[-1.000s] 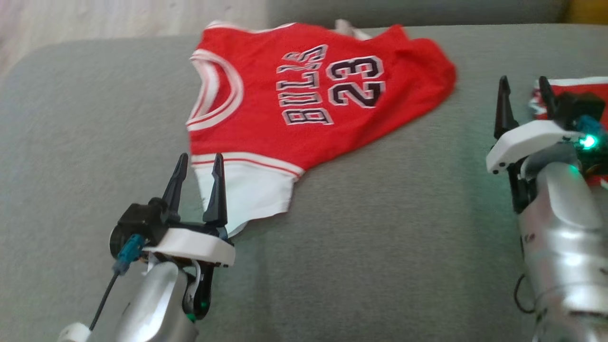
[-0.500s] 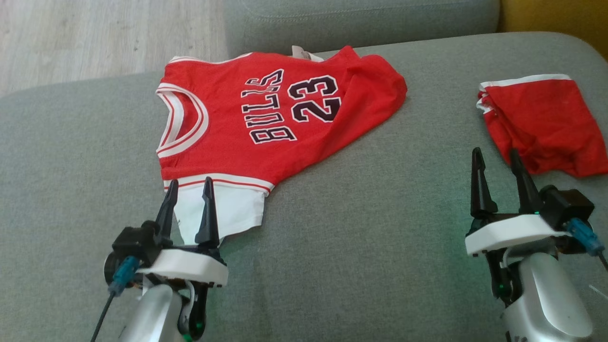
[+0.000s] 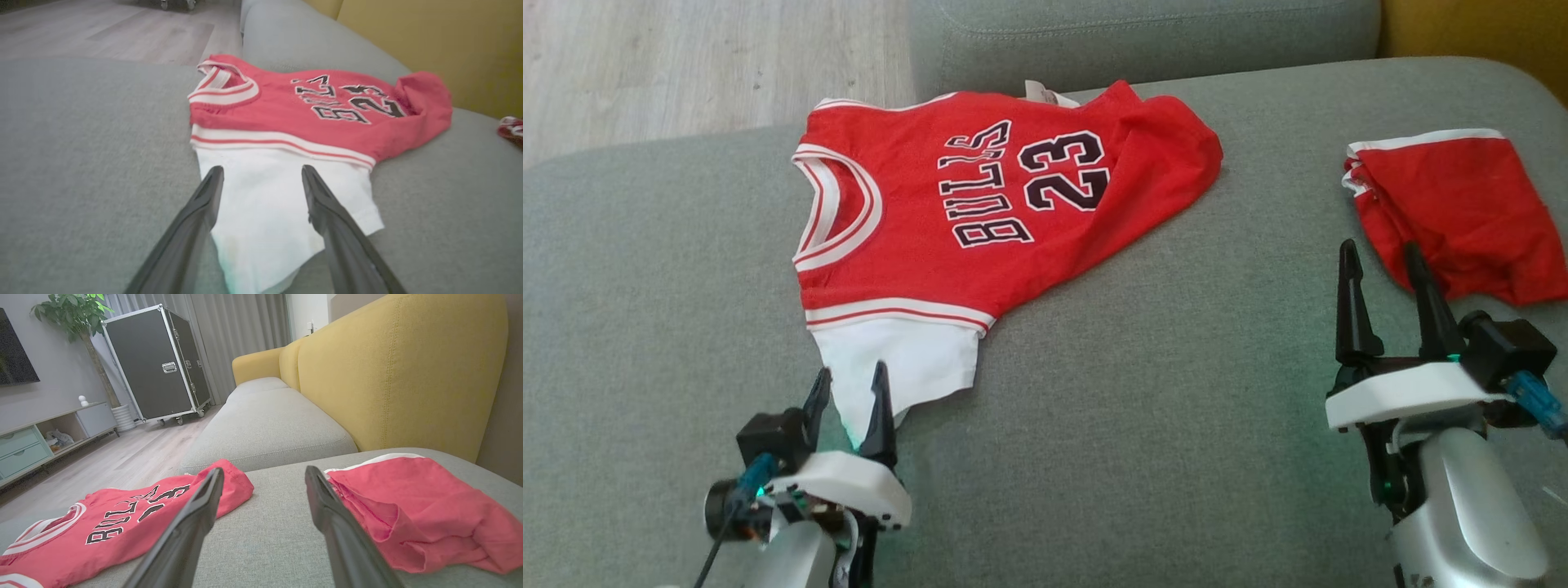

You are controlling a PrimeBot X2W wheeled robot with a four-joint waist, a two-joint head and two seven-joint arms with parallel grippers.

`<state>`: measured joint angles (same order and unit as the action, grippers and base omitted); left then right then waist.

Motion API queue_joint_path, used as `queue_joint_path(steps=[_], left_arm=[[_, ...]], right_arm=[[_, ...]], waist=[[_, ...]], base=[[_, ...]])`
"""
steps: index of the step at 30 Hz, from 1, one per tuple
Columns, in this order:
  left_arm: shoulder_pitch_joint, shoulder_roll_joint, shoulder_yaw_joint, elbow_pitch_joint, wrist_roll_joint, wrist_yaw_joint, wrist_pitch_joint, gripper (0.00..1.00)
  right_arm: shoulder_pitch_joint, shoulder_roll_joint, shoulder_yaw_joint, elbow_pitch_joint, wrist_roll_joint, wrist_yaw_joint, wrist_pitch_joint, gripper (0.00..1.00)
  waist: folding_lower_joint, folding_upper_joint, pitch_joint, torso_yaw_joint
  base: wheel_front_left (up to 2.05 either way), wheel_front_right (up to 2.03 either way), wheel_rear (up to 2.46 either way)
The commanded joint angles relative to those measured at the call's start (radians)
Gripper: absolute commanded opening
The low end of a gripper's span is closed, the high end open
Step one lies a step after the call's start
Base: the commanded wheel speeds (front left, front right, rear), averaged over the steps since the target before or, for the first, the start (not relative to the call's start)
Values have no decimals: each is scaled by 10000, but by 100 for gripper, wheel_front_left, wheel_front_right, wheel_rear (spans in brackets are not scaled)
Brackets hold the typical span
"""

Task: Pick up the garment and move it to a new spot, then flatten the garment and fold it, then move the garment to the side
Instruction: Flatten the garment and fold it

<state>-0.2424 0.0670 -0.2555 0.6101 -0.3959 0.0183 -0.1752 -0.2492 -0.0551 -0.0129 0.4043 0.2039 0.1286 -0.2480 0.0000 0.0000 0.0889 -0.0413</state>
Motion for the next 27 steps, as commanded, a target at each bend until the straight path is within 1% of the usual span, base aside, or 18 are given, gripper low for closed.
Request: queue_joint_path(steps=[1,8,10,17,18,19,22,27], left_arm=[[-367,179,375,-178,43,103,31,100],[-594,386,434,538,98,637,694,100],[-639,389,361,697,77,604,934,100],[-752,426,122,1336,-155,250,2068,100],[-758,440,67,1395,-171,167,2200,53],[-773,462,34,1416,-178,110,2252,0],[-833,580,64,1340,-194,62,2041,0],[-909,733,365,995,-243,316,1139,0]], right_arm=[[-56,48,229,-356,55,21,-137,100],[-132,49,276,-420,167,21,-137,100],[-142,49,268,-439,199,21,-137,100],[-217,49,291,-534,285,21,-137,100],[-224,49,270,-546,295,21,-137,100],[-229,49,250,-552,300,21,-137,100],[-224,49,198,-542,290,21,-137,100],[-188,49,129,-401,221,21,-137,100]], waist=[[0,0,28,3],[0,0,244,-55],[0,0,317,-76],[0,0,562,-223],[0,0,583,-236],[0,0,600,-248],[0,0,600,-254],[0,0,446,-170]], base=[[0,0,0],[0,0,0],[0,0,0],[0,0,0],[0,0,0],[0,0,0],[0,0,0],[0,0,0]])
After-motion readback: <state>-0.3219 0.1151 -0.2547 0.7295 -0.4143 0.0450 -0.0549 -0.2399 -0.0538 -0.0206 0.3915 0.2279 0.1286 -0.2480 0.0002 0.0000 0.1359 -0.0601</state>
